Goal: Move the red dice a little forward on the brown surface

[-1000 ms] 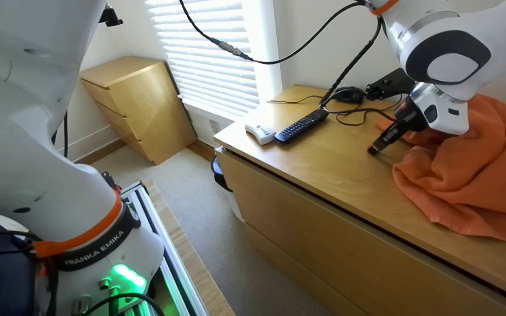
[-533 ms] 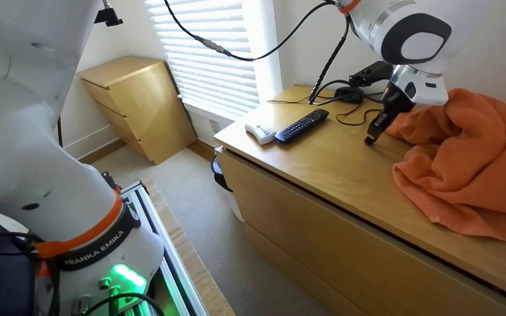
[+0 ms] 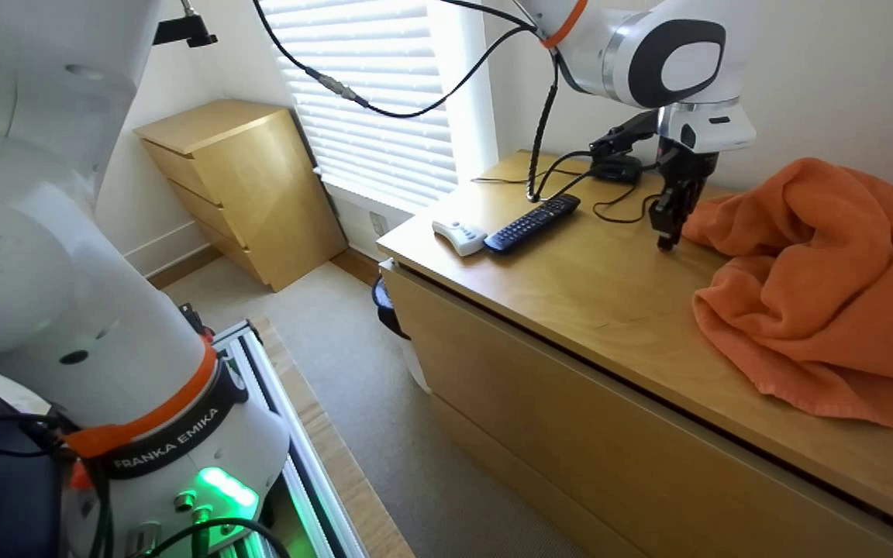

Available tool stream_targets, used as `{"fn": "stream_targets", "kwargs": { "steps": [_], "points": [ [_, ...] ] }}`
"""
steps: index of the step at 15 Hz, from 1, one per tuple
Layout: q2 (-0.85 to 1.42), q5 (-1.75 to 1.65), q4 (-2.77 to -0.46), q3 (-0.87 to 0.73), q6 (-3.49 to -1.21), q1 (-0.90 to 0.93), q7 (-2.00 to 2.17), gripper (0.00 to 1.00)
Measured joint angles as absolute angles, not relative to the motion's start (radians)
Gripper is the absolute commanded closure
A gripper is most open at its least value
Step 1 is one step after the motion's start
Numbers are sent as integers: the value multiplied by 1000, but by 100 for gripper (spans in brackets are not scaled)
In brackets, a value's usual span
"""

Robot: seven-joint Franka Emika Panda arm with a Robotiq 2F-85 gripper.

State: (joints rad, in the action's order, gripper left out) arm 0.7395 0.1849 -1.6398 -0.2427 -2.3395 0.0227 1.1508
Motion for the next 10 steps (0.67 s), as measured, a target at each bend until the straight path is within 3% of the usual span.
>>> {"fn": "stream_targets", "kwargs": {
  "steps": [10],
  "points": [
    [708,-125,-1761,-358,-2439,183,1445,96]
  ]
}}
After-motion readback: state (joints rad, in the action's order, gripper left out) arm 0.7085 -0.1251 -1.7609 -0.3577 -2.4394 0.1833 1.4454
